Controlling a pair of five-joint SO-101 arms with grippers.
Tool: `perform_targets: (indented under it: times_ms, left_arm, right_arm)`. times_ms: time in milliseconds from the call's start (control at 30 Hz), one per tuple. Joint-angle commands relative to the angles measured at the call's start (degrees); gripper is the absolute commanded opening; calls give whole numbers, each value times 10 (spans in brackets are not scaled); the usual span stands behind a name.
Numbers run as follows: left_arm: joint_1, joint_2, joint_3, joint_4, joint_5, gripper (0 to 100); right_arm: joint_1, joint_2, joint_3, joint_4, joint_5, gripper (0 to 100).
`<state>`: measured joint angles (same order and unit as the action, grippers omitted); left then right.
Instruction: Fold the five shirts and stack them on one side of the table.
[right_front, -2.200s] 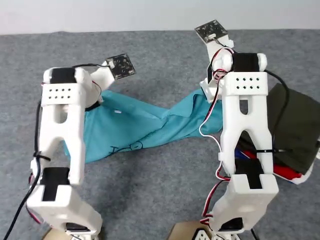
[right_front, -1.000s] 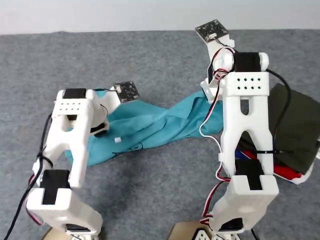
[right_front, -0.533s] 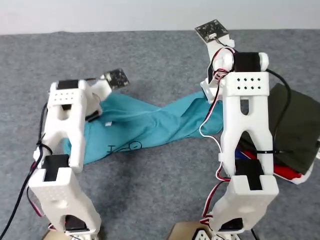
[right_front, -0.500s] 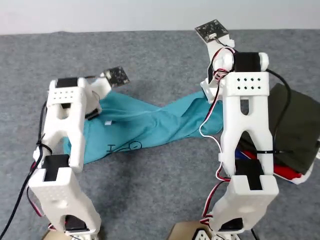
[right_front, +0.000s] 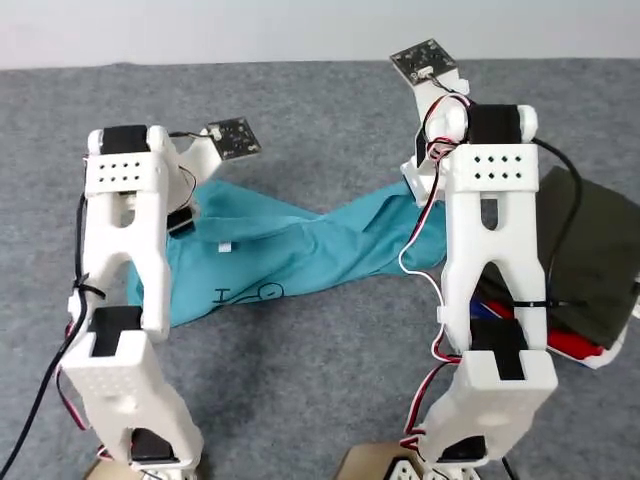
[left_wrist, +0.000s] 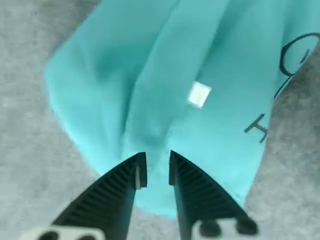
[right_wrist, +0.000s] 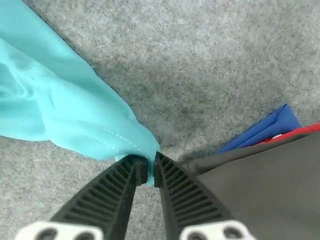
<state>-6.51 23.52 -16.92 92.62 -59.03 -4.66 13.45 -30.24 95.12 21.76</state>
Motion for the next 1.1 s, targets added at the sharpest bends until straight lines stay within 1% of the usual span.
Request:
perform_targets:
  times_ms: [0,67,133,333,467,567,700,800,967,1067]
  left_arm:
    - [10,32,0,-40,-6,111]
    - [10,58,-2,-70,-5,153]
    - [9,83,-7,-93,-5,174]
    - [7,153,-75,-118,-6,174]
    - [-6,200,-157,-120,-1,171]
    - [-18,225,-227,-119,21,130]
    - [-21,251,-287,-100,22,86]
    - [-17,267,-311,-76,22,80]
    - [-17,282,-325,-71,22,73]
    - [-16,282,-335,-53,22,11]
  right_arm:
    - [-4,-34,-30,5,-5,9]
    - [-4,-34,-30,5,-5,9]
    - [-3,-34,-30,5,-5,9]
    - [-2,-34,-30,6,-5,9]
    - [-1,-35,-30,6,-5,9]
    - [-1,-36,-30,6,-5,9]
    - [-1,-36,-30,6,-5,9]
    - [-2,-36,-30,6,-5,9]
    - [-1,-38,-30,6,-5,9]
    - [-1,-39,-30,7,-5,9]
